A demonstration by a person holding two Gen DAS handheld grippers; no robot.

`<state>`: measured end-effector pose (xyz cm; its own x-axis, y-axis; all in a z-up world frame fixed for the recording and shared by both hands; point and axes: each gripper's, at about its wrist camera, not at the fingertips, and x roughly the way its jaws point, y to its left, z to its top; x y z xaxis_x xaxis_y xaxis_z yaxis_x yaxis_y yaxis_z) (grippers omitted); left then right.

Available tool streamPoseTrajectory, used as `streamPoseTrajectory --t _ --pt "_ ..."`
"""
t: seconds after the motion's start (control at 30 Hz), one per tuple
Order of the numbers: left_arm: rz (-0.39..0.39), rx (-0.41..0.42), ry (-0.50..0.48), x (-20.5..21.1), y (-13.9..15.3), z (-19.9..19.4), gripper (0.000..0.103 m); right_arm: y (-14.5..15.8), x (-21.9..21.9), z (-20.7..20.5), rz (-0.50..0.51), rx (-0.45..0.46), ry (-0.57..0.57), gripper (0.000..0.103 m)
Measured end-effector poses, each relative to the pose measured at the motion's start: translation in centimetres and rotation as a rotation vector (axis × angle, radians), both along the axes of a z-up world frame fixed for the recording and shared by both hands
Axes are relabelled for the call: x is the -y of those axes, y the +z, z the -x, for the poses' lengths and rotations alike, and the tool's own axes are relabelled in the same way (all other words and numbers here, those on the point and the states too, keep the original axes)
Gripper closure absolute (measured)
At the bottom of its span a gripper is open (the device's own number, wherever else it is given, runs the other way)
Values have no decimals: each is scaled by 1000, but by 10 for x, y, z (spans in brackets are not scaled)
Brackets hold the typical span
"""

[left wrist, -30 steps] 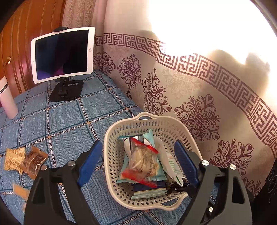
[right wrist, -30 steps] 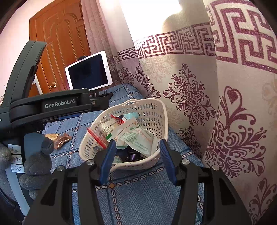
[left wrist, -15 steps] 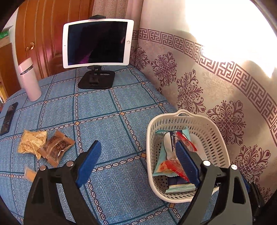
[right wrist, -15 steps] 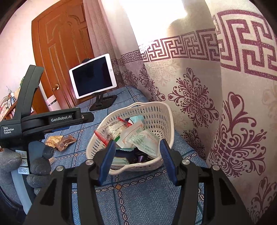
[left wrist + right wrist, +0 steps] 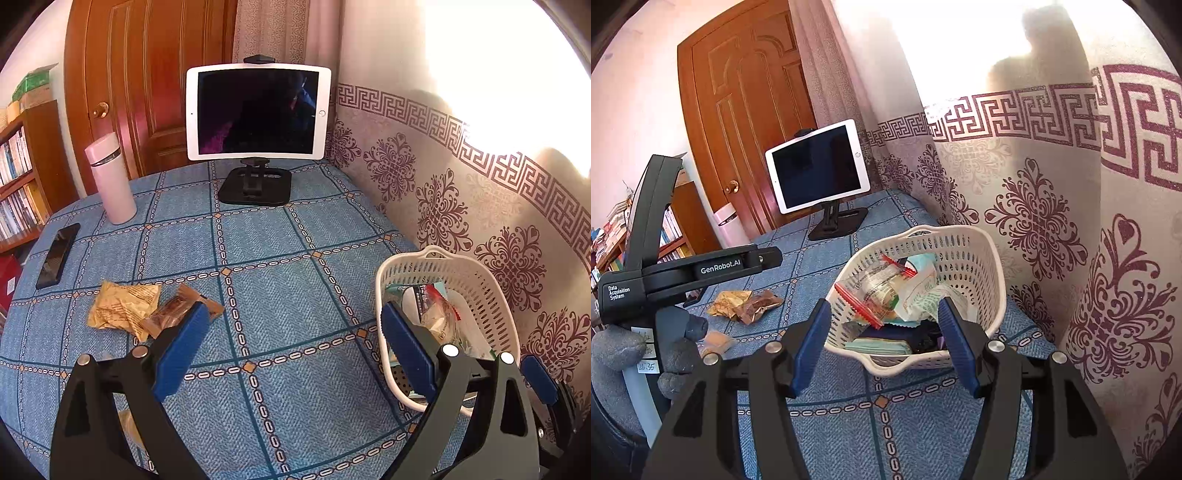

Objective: Organize snacks
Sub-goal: 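Move both grippers from the basket back over the remaining snacks on the table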

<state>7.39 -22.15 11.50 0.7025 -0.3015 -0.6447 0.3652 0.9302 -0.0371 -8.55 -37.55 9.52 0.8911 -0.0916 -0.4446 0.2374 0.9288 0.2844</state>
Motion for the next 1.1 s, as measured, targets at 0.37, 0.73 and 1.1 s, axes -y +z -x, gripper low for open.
streamPoseTrajectory --t 0.37,0.73,1.1 --pt "-14 21 91 -55 2 5 8 2 -24 -9 8 0 67 42" --pt "-19 -16 234 -121 -12 -14 8 3 -49 -19 27 -8 145 33" --pt "-30 -88 330 -163 -38 -56 7 -2 -80 -32 51 -40 232 27"
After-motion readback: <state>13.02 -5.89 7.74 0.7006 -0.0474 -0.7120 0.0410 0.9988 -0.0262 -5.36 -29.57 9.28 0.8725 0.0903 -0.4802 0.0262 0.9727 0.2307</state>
